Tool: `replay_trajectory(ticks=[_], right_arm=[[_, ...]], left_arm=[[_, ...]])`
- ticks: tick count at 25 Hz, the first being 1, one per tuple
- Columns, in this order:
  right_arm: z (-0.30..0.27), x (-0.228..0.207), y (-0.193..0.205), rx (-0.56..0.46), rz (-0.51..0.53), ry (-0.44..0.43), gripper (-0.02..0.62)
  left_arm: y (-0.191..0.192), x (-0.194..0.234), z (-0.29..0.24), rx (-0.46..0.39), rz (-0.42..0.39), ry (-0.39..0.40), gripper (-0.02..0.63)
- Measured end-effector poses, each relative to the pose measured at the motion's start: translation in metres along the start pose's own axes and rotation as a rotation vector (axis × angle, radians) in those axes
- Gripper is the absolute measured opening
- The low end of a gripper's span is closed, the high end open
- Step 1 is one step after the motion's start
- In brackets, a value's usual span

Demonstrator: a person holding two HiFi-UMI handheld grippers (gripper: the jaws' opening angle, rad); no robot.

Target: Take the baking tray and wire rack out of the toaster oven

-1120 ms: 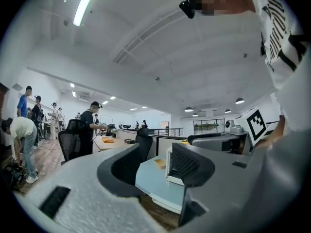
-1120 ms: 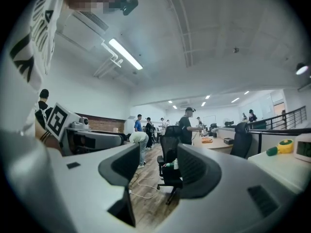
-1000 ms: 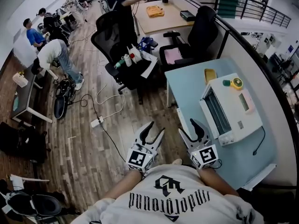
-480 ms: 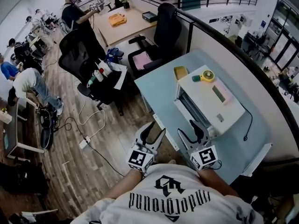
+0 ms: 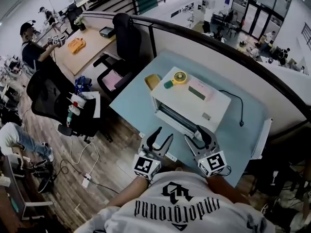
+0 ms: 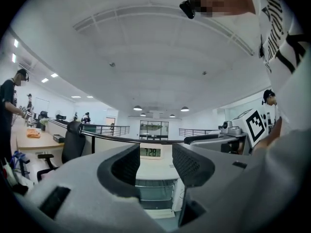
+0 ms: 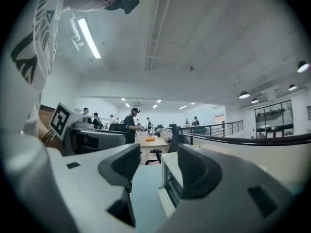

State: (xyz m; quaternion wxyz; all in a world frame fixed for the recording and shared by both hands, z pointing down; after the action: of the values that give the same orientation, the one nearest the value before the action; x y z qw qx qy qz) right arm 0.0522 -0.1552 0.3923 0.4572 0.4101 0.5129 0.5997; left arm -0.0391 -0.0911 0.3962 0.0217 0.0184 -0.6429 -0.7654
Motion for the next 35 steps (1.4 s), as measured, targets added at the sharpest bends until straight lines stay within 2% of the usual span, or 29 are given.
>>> replay_trajectory(ticks=[3,6,13,19,22,28,35], right_arm=[[0.000,-0.012,-0.002,0.006,0.010,0.074,0.245],[0.003,-0.023,-0.003,0.017,0.007,0.199,0.245],[-0.025,-0.011,0.003,0.041,0.010,0.344,0.245],[-0.054,0.014,0.004,0.045,0.025,0.423,0.245],[-0.064,0.026,0.003,0.040,0.035,0.467,0.245],[-0.077,0.047,0.011,0.033,0.031,0.552,0.245],[-0.083,0.061,0.017,0.038,0.021,0.615,0.244]], left_arm=[[0.002,0.005,-0.017,-0.001,0.016,0.063,0.216],[0.002,0.010,-0.032,-0.001,0.040,0.163,0.216],[0.001,0.047,-0.045,0.004,0.078,0.306,0.216],[0.004,0.083,-0.039,0.043,0.113,0.388,0.215],[-0.001,0.097,-0.036,0.034,0.119,0.426,0.215],[-0.002,0.115,-0.024,0.018,0.115,0.520,0.215],[0.009,0.122,-0.015,0.047,0.121,0.605,0.215]])
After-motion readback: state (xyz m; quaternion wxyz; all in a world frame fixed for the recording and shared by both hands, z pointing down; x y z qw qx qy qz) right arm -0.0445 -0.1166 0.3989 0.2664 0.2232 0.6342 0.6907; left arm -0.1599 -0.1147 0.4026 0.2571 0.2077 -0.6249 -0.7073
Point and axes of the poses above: the fingertips, and each gripper's own axes: z backward along the fingers, x to its left, y out of its underside, the point moved 1 cm from there along z, backward along the fingers, and after that the axes turned 9 degrees about -x, right-handed, at the moved point
